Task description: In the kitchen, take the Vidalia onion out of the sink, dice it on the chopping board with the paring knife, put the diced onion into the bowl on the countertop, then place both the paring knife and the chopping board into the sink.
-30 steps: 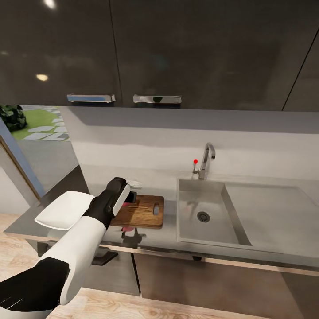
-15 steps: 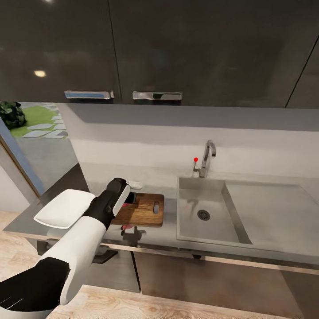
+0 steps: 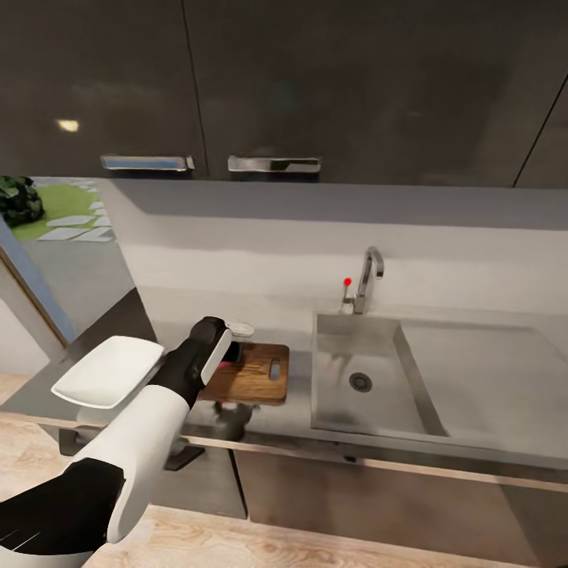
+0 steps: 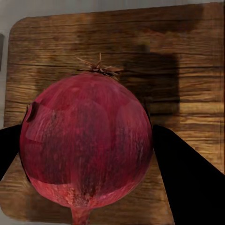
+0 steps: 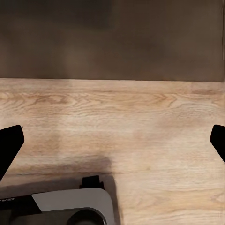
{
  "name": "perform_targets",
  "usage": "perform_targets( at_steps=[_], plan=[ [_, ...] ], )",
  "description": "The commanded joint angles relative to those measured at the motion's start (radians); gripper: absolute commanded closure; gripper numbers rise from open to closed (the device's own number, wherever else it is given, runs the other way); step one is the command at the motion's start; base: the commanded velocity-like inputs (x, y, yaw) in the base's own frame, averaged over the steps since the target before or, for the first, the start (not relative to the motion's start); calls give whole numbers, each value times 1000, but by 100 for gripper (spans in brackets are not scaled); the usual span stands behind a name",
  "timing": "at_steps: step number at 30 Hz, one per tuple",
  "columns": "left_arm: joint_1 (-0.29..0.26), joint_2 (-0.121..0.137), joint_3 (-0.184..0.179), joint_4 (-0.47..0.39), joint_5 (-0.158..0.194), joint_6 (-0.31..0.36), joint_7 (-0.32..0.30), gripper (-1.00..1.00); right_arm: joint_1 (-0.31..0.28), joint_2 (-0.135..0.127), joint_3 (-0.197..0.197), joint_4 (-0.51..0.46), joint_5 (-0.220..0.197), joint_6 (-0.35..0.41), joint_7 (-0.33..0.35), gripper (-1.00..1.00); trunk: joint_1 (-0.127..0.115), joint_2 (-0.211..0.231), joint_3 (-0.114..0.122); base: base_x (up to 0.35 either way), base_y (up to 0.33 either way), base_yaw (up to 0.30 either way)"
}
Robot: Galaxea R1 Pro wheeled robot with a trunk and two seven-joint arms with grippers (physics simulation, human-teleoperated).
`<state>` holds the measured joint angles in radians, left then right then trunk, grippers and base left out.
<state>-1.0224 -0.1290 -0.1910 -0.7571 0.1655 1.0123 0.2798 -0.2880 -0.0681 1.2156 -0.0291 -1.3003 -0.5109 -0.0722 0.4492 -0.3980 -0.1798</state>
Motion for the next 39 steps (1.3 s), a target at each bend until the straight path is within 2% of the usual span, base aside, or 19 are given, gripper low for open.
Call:
perform_targets(
  at_steps=[1, 22, 39],
  plan=[
    [-1, 0, -2, -1, 10, 3, 9, 100, 0, -1, 8, -3, -4, -1, -8, -100, 1, -2, -2, 109, -115, 0],
    [-1, 1, -2, 18, 11, 3, 9, 100, 0, 0, 9, -3, -4, -1, -8, -100, 1, -2, -3, 9, -26, 0],
    [-1, 2, -2, 21, 11, 2, 9, 100, 0, 0, 9, -3, -4, -1, -8, -100, 1, -2, -22, 0, 0, 0]
  ],
)
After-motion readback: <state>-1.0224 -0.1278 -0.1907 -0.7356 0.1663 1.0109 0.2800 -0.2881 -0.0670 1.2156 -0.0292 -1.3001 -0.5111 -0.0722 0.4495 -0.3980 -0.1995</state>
